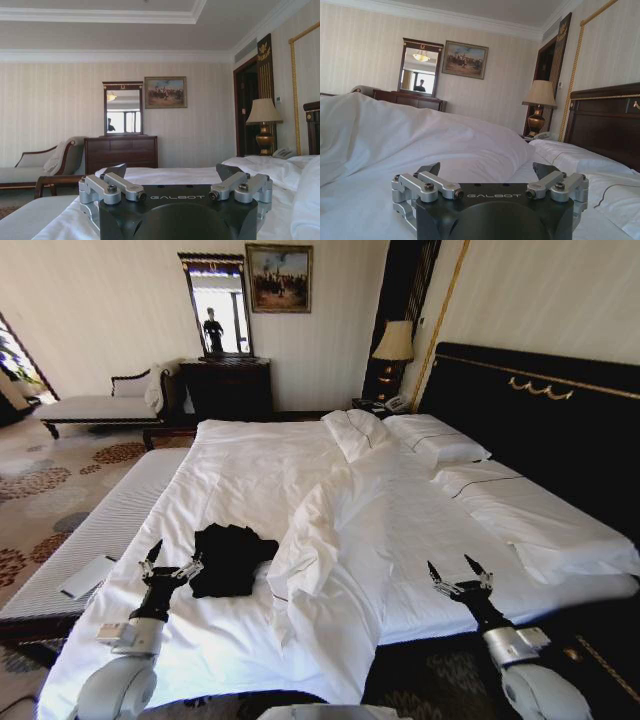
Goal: Fold the clothes on the bed.
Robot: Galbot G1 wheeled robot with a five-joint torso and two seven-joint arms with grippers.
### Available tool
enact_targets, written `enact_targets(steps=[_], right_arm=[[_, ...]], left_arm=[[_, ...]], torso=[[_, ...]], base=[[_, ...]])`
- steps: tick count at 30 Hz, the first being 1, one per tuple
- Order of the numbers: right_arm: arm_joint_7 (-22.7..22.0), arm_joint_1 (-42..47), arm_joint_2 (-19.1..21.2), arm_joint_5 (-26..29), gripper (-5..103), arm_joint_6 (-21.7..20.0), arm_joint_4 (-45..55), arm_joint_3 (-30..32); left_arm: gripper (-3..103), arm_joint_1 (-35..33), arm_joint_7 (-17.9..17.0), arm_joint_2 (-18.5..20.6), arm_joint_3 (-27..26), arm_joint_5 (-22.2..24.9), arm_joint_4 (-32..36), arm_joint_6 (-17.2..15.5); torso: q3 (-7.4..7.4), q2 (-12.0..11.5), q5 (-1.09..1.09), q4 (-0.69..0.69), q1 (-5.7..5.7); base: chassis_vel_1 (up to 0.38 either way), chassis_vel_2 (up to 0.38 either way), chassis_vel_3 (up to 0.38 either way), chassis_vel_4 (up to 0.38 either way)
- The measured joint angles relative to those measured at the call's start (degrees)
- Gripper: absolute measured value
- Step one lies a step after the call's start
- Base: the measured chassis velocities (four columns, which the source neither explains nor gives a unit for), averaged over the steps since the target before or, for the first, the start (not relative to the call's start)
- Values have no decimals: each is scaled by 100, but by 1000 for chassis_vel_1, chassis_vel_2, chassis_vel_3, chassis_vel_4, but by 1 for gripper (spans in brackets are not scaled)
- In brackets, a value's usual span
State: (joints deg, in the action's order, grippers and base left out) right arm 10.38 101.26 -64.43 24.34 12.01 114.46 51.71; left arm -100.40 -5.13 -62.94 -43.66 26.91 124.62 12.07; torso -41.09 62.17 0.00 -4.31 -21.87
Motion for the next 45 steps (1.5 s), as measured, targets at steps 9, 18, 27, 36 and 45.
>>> enact_targets(steps=[9,18,27,36,45], right_arm=[[-129,-51,-30,-9,100,-1,-5,-9],[-186,-11,-32,12,100,-8,92,-12],[-393,-41,-41,-87,100,-64,209,-15],[-438,8,-103,-169,100,-75,247,-5],[-500,175,-183,41,100,-159,733,-37]], left_arm=[[100,8,0,0,-4,10,-22,6],[100,35,-16,17,-3,28,3,-7],[100,7,-19,31,-20,29,17,-5],[100,-33,-27,20,-20,26,41,-5],[100,-60,-36,10,-40,13,29,-1]], torso=[[-2,-2,-1,1,-6],[6,7,1,1,12],[-3,-3,0,1,-7],[1,1,-3,-1,2],[0,0,0,-1,-1]], base=[[-192,188,180,-212],[-30,59,42,-40],[-6,17,1,-13],[0,0,0,0],[15,-6,-10,5]])
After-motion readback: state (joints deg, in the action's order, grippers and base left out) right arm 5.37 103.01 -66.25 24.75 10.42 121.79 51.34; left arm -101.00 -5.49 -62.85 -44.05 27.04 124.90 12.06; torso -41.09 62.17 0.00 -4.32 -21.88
